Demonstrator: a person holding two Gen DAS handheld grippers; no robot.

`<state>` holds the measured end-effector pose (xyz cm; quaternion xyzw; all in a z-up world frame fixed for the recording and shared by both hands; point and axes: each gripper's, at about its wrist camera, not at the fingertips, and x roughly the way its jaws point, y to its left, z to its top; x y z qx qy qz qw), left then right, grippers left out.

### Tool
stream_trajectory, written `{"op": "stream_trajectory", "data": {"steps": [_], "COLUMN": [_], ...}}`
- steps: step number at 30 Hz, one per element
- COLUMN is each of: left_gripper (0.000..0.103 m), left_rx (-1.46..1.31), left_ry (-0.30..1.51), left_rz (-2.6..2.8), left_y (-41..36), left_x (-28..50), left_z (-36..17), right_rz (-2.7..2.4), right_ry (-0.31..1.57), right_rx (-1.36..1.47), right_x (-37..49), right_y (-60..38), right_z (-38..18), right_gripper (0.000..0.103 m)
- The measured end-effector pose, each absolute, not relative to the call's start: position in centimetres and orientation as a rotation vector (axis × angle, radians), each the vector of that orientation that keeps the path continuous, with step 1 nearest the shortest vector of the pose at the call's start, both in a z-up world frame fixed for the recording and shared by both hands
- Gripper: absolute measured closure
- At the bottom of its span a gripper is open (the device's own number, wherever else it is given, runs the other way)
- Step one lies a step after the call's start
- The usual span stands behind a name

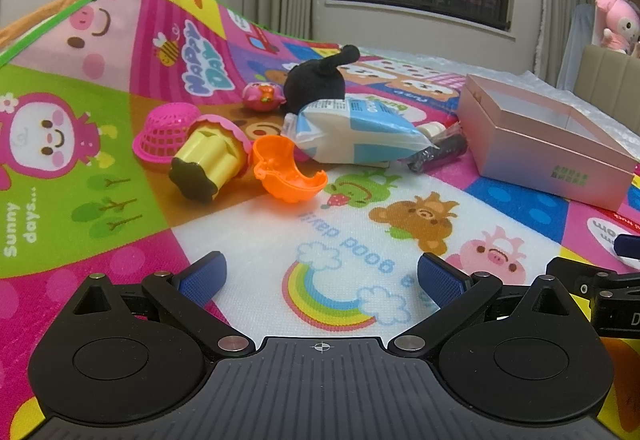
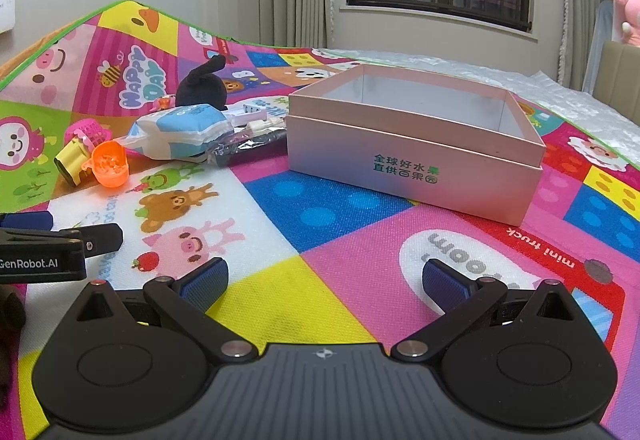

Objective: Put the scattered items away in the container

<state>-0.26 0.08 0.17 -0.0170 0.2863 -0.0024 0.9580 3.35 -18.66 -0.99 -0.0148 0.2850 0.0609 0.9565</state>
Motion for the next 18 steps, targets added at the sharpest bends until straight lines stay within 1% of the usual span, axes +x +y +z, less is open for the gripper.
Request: {"op": "stream_trajectory", "data": {"steps": [18], "left_gripper": [0.000], "left_rx": [-0.018], "left_ry": [0.582], "left_rz": [0.003], "left_y": [-0.31], "left_x": [-0.33], "left_z": [0.08], "right_rz": [0.127], "right_ry": [0.575], "right_rx": [-0.005], "right_x": [3.33], "right_y": [-18.94], "right_z": [-1.08], "right_gripper": [0.000]}}
